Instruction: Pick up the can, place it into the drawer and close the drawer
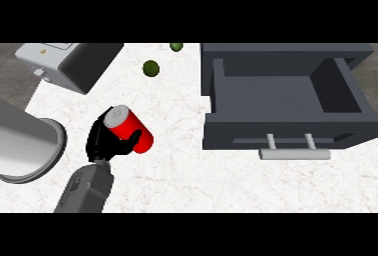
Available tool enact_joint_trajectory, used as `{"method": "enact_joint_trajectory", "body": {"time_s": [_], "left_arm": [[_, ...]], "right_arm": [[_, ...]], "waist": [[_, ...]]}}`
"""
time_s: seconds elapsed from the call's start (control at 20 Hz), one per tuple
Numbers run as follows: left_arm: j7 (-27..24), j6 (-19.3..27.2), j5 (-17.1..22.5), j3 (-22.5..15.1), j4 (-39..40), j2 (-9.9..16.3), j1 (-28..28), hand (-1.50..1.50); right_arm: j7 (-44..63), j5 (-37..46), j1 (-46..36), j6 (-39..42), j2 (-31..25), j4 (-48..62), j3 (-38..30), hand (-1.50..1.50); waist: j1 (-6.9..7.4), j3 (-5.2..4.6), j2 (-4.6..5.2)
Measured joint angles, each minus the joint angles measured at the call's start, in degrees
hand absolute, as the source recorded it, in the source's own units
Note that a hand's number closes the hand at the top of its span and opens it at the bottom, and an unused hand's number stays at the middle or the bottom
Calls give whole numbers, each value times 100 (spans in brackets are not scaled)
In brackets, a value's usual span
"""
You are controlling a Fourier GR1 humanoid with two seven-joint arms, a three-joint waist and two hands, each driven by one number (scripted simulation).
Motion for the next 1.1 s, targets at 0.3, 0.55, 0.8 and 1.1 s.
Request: {"method": "enact_joint_trajectory", "body": {"time_s": [0.3, 0.55, 0.8, 1.1], "left_arm": [[697, 680, -123, -403, -1130, -45, -172, 150], [1421, 1172, -270, -677, -1916, -10, -368, 150], [1846, 1644, -431, -818, -2055, -41, -938, 150], [2485, 2208, -651, -1100, -2366, -67, -1522, 150]], "right_arm": [[-122, -34, 174, 21, -8, 13, 72, -150], [-107, -109, 219, 25, -31, -2, 39, -150], [-49, -167, 330, -130, 11, -208, 136, -150], [-164, -21, 218, -63, 33, -14, 116, -150]], "waist": [[-7, 1, -4], [-11, 0, -3], [-41, -1, 4], [-38, -1, 7]]}}
